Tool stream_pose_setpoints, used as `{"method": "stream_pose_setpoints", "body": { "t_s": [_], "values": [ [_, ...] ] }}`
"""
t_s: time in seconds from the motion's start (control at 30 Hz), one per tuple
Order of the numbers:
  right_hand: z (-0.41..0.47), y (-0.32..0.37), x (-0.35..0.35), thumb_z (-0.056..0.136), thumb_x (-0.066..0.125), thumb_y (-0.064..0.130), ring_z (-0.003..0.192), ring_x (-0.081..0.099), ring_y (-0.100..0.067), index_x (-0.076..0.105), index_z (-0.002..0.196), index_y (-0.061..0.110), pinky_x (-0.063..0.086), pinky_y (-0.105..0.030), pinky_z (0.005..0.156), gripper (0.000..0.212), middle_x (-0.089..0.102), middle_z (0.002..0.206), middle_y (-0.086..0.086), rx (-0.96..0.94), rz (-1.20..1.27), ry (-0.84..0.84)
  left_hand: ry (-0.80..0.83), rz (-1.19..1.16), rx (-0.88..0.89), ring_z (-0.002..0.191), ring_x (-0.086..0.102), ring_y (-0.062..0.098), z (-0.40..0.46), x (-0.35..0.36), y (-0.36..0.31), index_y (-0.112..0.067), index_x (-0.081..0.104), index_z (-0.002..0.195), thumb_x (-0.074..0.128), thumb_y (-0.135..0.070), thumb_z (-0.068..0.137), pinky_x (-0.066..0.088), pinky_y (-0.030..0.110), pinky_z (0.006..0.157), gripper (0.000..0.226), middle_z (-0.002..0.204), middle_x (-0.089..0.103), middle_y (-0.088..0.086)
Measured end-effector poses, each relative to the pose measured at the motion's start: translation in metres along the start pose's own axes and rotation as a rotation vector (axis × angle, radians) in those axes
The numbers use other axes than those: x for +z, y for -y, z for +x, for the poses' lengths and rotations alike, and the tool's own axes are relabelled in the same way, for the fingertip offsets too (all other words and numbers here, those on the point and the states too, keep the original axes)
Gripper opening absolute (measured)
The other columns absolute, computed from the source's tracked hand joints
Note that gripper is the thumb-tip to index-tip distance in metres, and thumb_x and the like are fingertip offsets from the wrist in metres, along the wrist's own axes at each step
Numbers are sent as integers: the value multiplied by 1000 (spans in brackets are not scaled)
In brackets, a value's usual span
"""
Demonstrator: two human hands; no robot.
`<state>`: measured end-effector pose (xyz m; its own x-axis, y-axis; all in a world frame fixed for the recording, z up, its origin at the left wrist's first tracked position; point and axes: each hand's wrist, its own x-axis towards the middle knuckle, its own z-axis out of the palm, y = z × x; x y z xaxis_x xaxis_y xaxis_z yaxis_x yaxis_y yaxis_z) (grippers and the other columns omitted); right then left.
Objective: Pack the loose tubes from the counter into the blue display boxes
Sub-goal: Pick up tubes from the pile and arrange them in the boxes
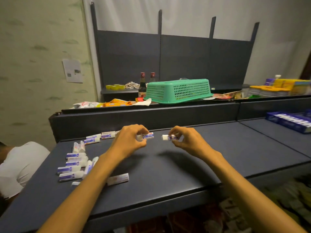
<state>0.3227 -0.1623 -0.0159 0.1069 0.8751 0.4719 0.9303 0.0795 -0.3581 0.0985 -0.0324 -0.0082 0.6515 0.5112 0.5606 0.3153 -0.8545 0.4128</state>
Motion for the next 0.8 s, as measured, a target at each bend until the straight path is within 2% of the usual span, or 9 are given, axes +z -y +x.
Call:
{"method": "stream_pose_setpoints", "body": {
  "t_s": [0.1, 0.27, 0.4, 0.53, 0.67, 0.8],
  "values": [
    [-41, -32, -36, 80, 74, 17, 84, 61, -10, 65, 100, 25, 56, -38, 72, 24, 66, 97, 7, 9, -32, -57, 8, -7, 52, 84, 64, 11, 12, 35, -45, -21, 72, 97, 75, -13, 73, 56, 36, 76, 25, 94, 69, -6],
    [-115, -90, -107, 79, 77, 16, 87, 58, -9, 64, 99, 29, 55, -39, 73, 27, 60, 100, 7, 66, -97, -101, 32, -14, 117, 82, 63, 15, 25, 98, -137, -25, 72, 92, 63, -29, 67, 55, 40, 71, 27, 91, 68, -8],
    [-168, -132, -164, 79, 77, 17, 90, 56, -13, 64, 99, 28, 54, -41, 73, 27, 58, 100, 5, 93, -151, -151, 51, -5, 155, 83, 62, 16, 32, 142, -214, -27, 71, 93, 68, -25, 70, 55, 40, 71, 24, 93, 67, -8],
    [-218, -172, -213, 81, 76, 20, 93, 57, -11, 64, 101, 26, 55, -36, 79, 24, 59, 103, 5, 167, -179, -178, 83, 35, 200, 86, 61, 17, 46, 184, -284, -28, 70, 98, 73, -23, 74, 54, 40, 72, 25, 96, 67, -7],
    [-263, -213, -257, 82, 75, 22, 91, 59, -12, 64, 101, 26, 56, -34, 78, 22, 60, 103, 5, 238, -228, -183, 108, 67, 260, 91, 61, 18, 66, 227, -342, -29, 68, 102, 73, -27, 77, 54, 41, 74, 25, 101, 66, -6],
    [-298, -257, -292, 84, 73, 21, 90, 57, -10, 63, 100, 26, 46, -20, 71, 20, 57, 103, 6, 345, -268, -197, 133, 93, 326, 95, 61, 19, 85, 273, -389, -26, 67, 107, 71, -29, 82, 54, 42, 77, 26, 106, 65, -4]
  ]
}}
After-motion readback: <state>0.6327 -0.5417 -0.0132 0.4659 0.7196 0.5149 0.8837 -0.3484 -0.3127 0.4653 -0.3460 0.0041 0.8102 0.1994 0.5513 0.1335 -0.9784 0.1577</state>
